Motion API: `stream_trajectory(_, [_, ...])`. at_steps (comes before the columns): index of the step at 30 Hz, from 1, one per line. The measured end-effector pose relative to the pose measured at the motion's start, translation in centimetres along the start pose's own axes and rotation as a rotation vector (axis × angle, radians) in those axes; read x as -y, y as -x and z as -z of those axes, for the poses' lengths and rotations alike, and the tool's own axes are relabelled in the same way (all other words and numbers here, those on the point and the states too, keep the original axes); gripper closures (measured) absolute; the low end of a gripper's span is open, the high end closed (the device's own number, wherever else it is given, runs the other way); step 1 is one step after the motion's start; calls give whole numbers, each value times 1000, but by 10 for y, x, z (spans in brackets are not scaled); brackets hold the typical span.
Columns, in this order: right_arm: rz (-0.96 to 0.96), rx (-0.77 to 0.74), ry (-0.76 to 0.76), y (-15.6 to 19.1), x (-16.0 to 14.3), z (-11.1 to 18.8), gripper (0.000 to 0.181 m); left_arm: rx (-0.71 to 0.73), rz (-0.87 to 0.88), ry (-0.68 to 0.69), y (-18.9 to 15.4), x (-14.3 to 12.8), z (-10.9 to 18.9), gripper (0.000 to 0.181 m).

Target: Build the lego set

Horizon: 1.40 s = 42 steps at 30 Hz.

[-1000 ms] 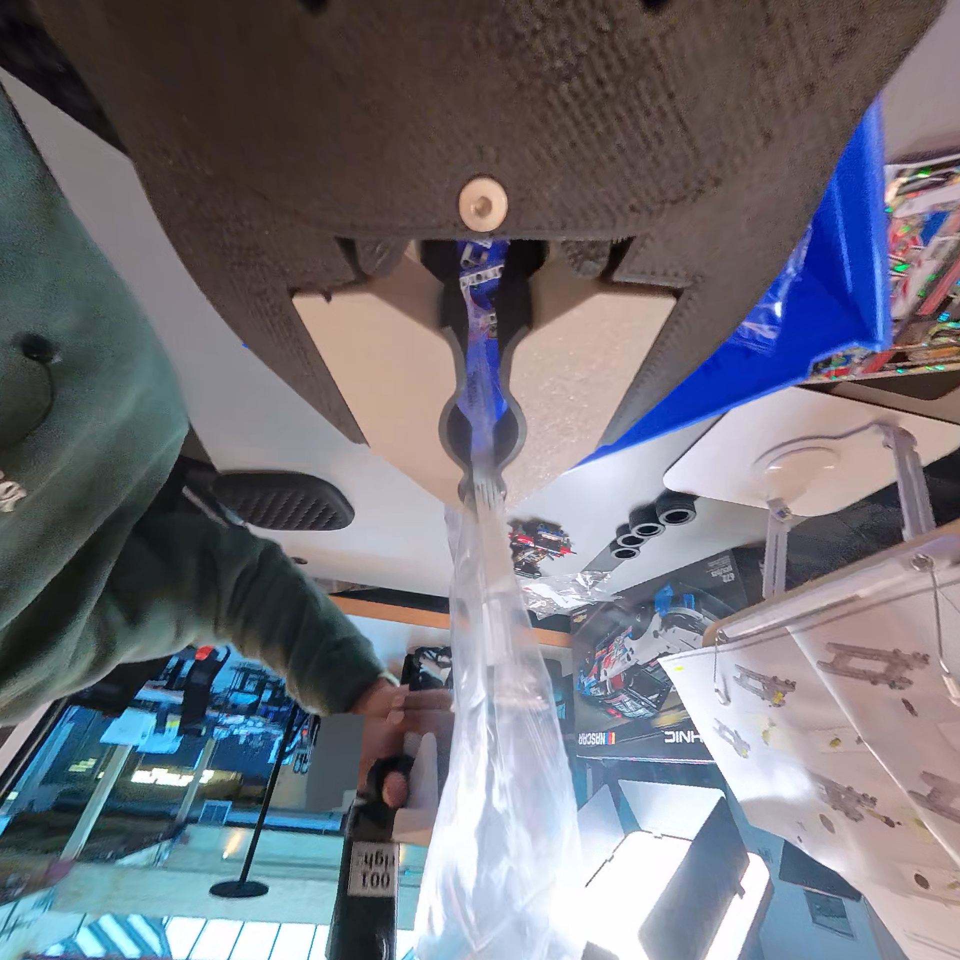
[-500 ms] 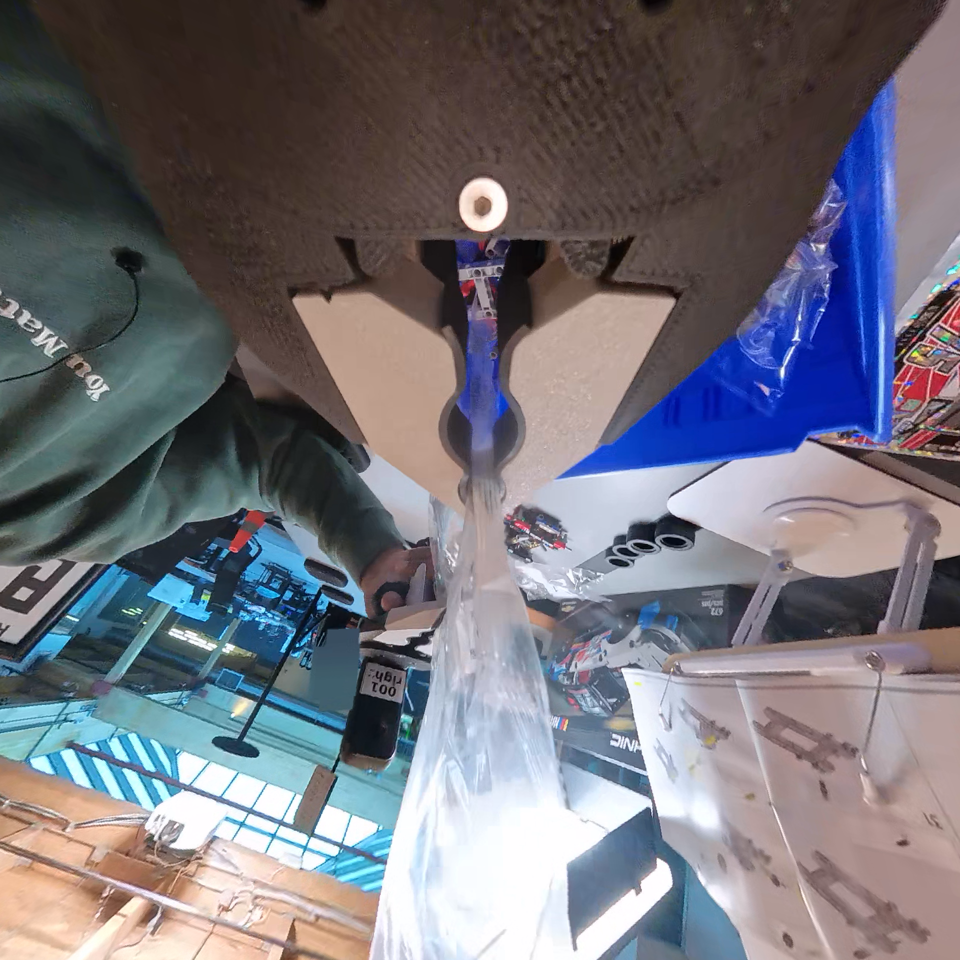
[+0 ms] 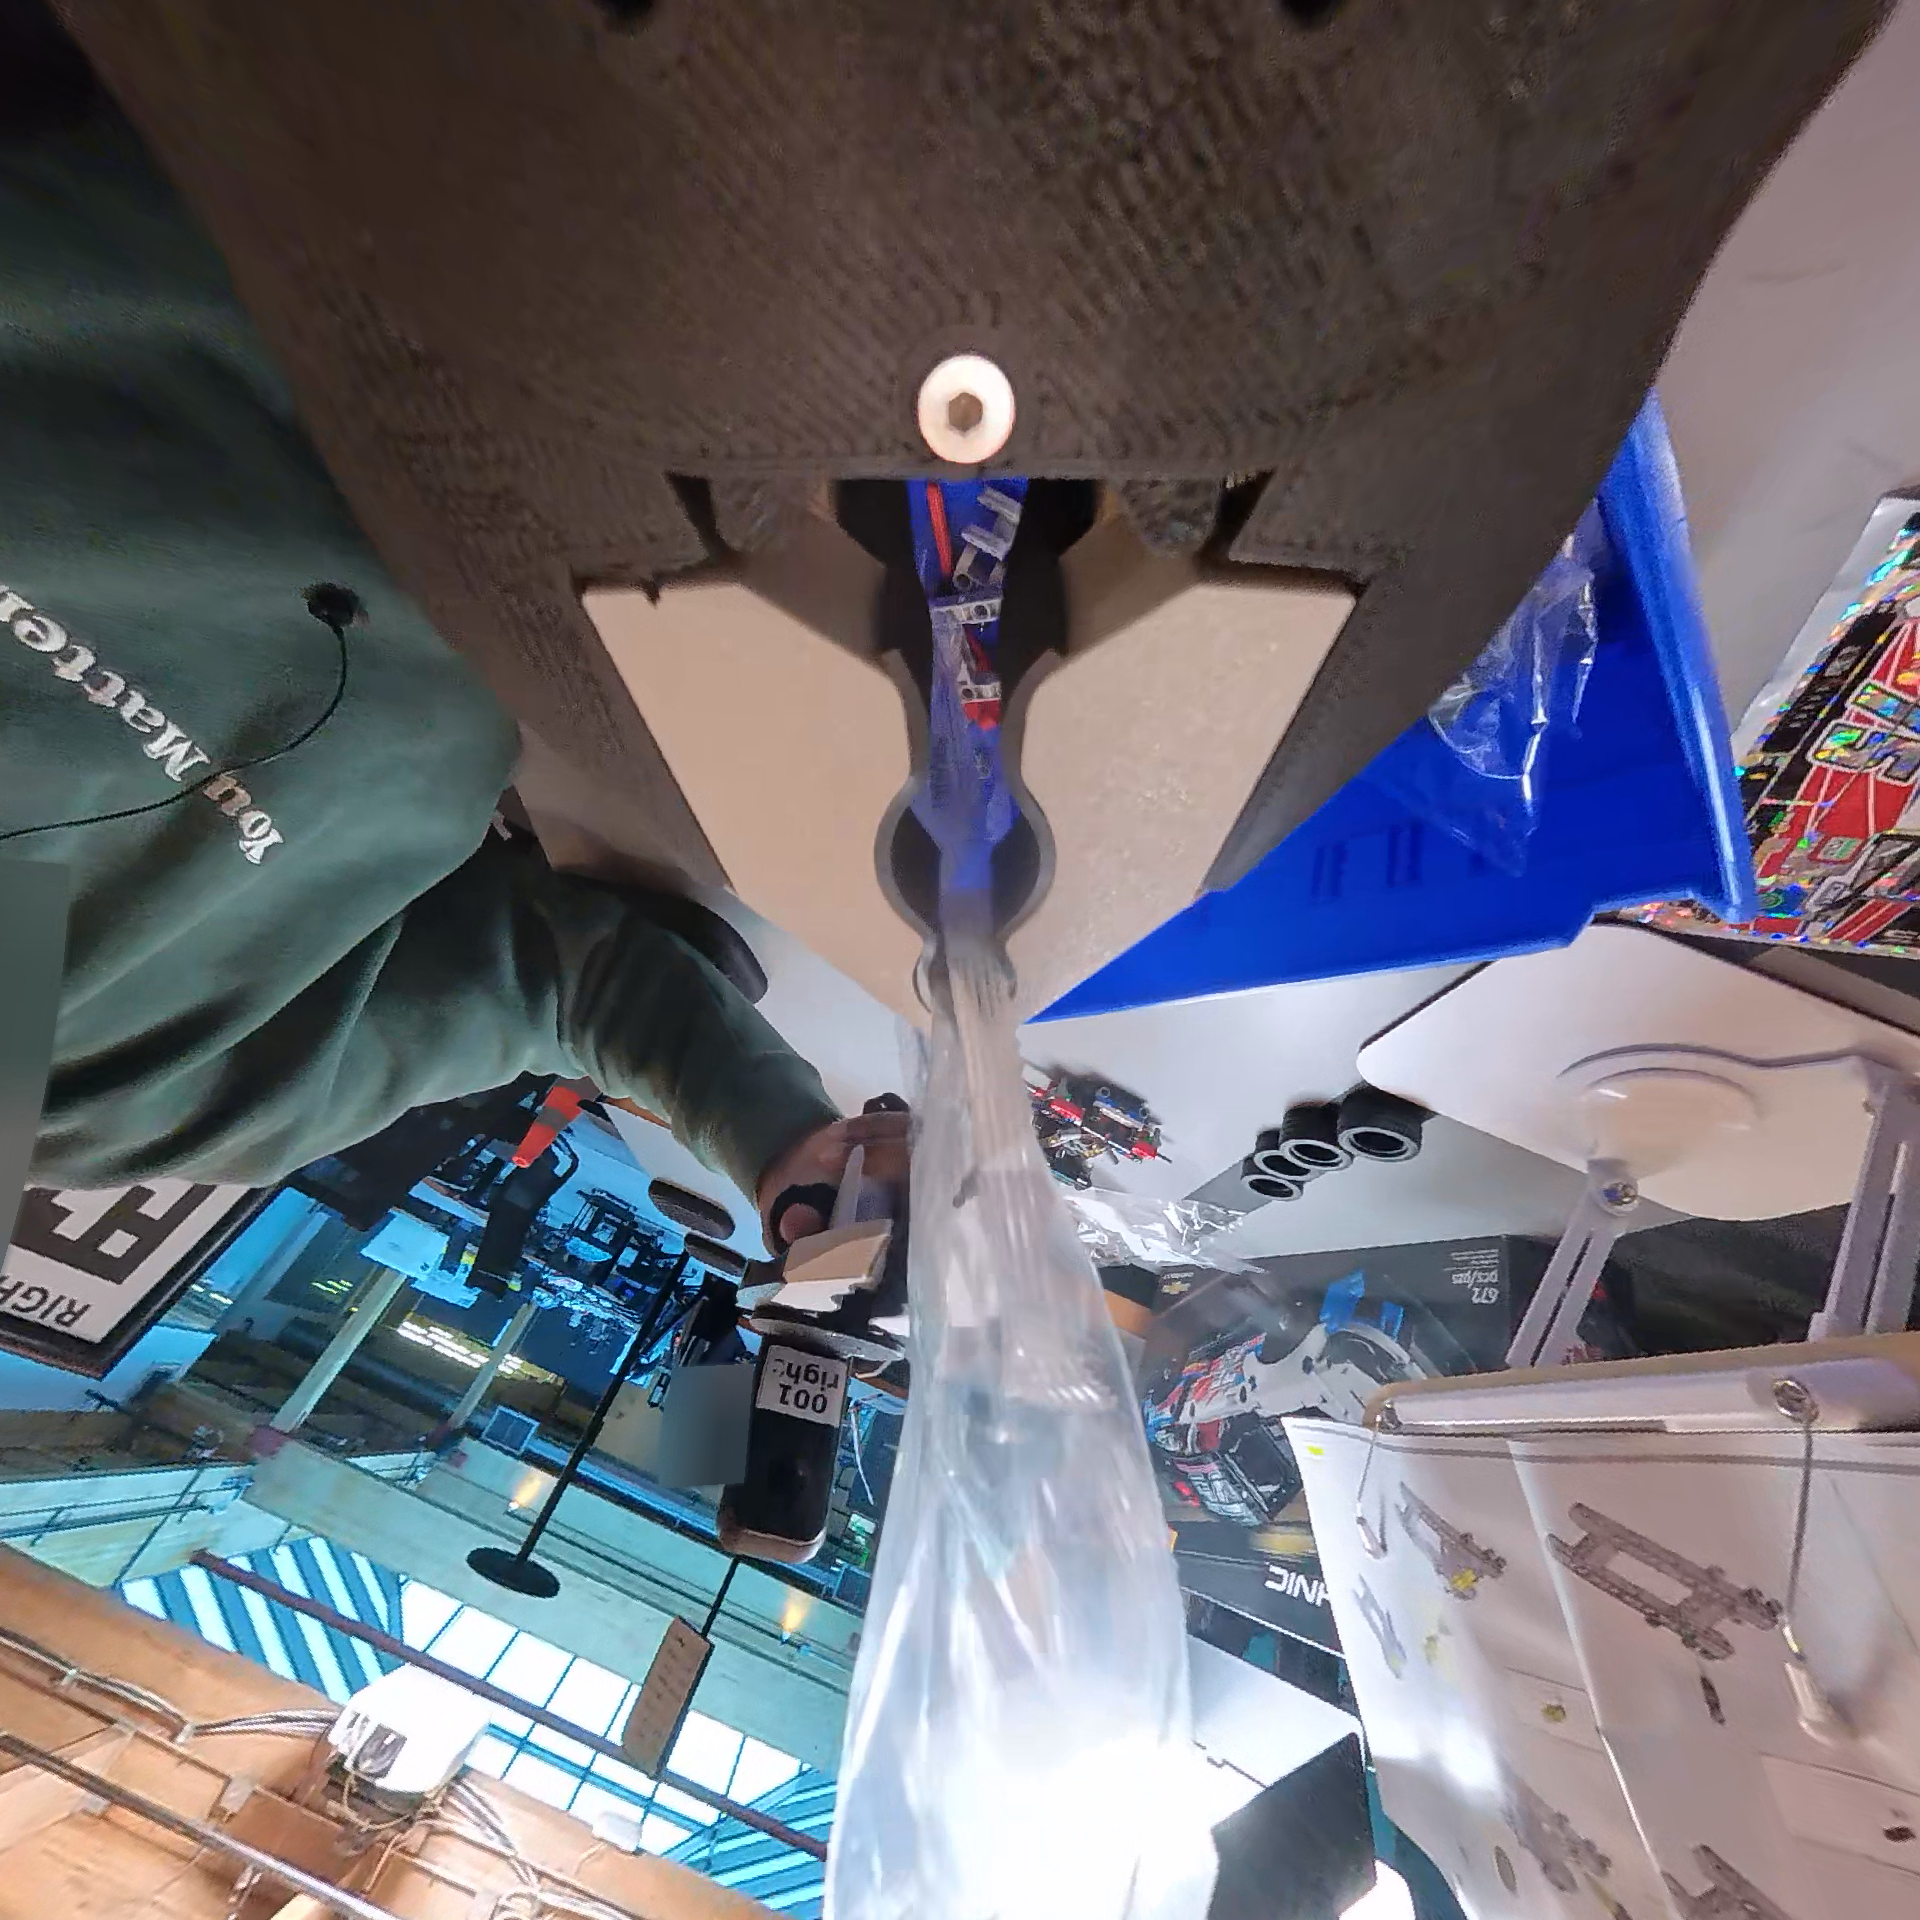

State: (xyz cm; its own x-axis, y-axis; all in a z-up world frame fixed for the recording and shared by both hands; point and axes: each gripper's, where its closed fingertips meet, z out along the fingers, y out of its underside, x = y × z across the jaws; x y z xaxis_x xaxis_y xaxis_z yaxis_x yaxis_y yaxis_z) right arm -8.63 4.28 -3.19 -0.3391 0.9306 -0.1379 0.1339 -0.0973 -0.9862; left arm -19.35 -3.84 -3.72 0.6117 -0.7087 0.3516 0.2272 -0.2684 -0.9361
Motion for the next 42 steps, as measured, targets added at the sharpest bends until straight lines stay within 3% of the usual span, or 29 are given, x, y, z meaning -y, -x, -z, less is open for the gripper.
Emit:
stream_trajectory(1, [-12, 7, -5, 1, 0, -1, 155, -2, -6, -2, 0, -1, -2, 179])
stream_trajectory(3, [17, 14, -15, 2, -2, -2, 181, -19, -5, 8, -2, -5, -5, 170])
stream_trajectory(7, [51, 23, -27, 3, 0, 2, 181, -29, -32, -93, -7, 12, 2, 148])
stream_trajectory(11, [-32, 80, -27, 2, -4, 6, 181, 27, -63, -159, -4, 28, 8, 178])
stream_trajectory(17, [-101, 109, -1, 2, -5, 12, 181, 73, -156, -118, -11, 31, 10, 181])
stream_trajectory(20, [-124, 151, -15, 7, -5, 14, 181, 43, -156, -160, -21, 44, 16, 142])
stream_trajectory(23, [-144, 195, -33, 14, -2, 13, 181, 38, -145, -271, -24, 67, 28, 134])
stream_trajectory(26, [-148, 211, 3, 19, -9, 6, 181, 7, -123, -258, -25, 70, 19, 123])
stream_trajectory(27, [-140, 205, 22, 19, -13, 3, 181, -21, -123, -277, -29, 75, 18, 129])
stream_trajectory(29, [-132, 206, 44, 20, -18, 0, 181, -41, -115, -296, -31, 84, 20, 175])
stream_trajectory(30, [-135, 203, 46, 19, -19, 1, 181, -24, -111, -296, -28, 87, 24, 181])
stream_trajectory(34, [-146, 193, -5, 10, -6, 13, 181, 95, -125, -172, -13, 77, 31, 181])
stream_trajectory(42, [-117, 172, -5, 9, -2, 21, 181, 114, -86, -165, -20, 77, 25, 181])
